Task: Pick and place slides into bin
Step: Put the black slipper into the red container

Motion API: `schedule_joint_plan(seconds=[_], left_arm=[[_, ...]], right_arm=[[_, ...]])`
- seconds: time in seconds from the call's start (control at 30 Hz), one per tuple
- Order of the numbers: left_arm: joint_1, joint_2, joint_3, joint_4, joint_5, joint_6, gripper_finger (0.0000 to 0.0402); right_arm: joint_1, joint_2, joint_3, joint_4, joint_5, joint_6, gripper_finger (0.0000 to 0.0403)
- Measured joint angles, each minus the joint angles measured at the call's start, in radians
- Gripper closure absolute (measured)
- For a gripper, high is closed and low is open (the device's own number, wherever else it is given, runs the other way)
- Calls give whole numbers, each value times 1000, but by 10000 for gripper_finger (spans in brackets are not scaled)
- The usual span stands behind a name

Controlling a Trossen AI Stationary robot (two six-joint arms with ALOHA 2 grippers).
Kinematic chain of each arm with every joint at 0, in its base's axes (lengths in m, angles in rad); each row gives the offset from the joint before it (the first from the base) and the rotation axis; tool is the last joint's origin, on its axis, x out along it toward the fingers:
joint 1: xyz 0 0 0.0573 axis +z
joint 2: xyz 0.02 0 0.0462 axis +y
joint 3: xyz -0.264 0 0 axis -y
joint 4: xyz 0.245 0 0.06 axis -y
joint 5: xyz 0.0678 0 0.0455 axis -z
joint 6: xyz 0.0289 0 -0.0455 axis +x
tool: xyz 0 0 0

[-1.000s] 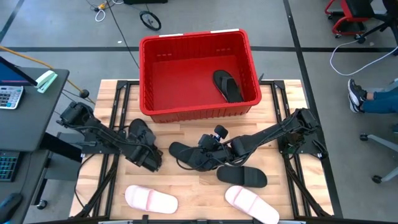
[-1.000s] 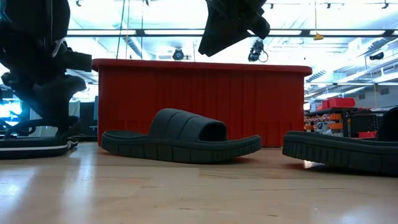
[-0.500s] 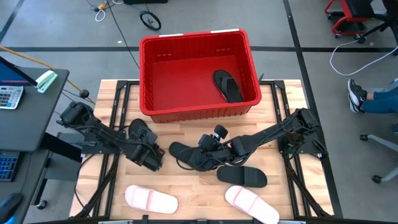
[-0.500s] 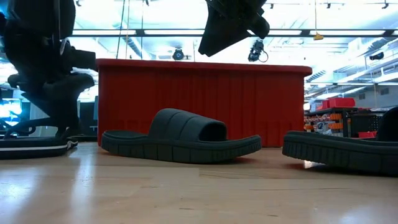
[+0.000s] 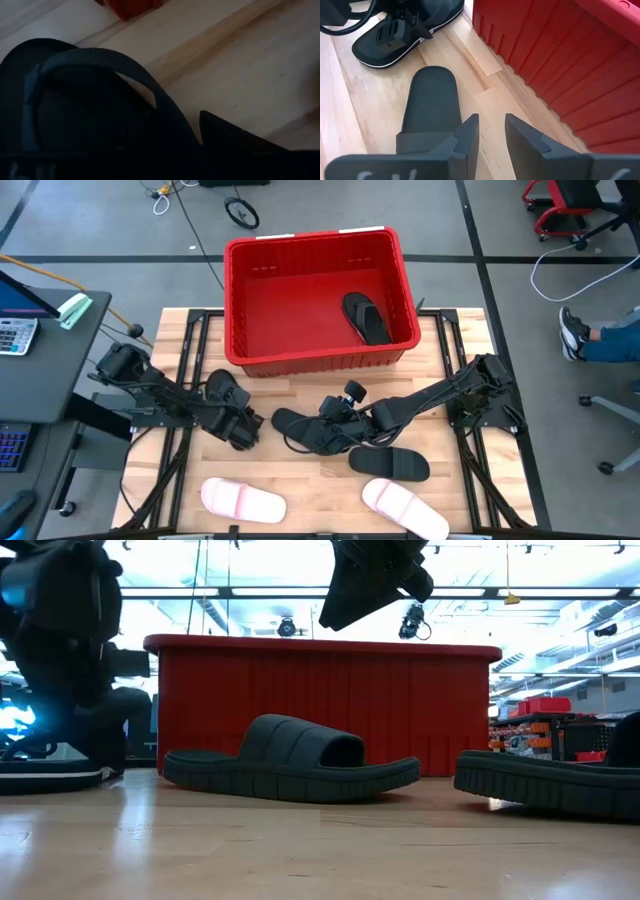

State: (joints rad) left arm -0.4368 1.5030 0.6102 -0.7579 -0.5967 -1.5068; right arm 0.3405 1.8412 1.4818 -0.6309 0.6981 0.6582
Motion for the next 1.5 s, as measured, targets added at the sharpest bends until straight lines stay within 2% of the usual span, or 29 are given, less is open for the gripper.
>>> schedule_joint_plan(seconds=[0.17,0.33,0.47,0.57,0.7,0.77,0.87,0.93,1.07,1.2,1.4,1.47,1.5], left_arm=[[-26,3,36,-18,29,84,273],[-70,4,119,2,133,210,379],[-136,4,216,9,256,326,386],[-190,4,322,-28,275,415,393],[-254,4,510,-133,201,548,393],[-280,4,613,-233,134,609,395],[-300,4,757,-437,-4,657,394],[-294,4,858,-578,-94,682,394],[-242,4,1048,-754,-221,743,395],[-133,4,1217,-765,-303,1019,395],[185,3,1328,-533,-297,1536,395],[316,3,1330,-419,-244,1671,395],[383,10,1331,-370,-173,1728,395]], right_arm=[[0,0,0,1,0,-5,302],[0,0,0,1,0,-5,302],[0,0,0,1,0,-6,302],[0,0,0,1,0,-6,302],[1,0,0,-1,-19,0,302],[5,-11,0,-33,-108,34,302],[36,-46,0,-100,-293,199,302],[90,-55,0,-125,-307,306,302],[203,-54,0,-133,-272,342,302],[288,-54,0,-133,-209,386,302],[362,-54,0,-131,-130,475,302],[378,-54,0,-131,-114,495,302],[384,-54,0,-131,-103,503,302]])
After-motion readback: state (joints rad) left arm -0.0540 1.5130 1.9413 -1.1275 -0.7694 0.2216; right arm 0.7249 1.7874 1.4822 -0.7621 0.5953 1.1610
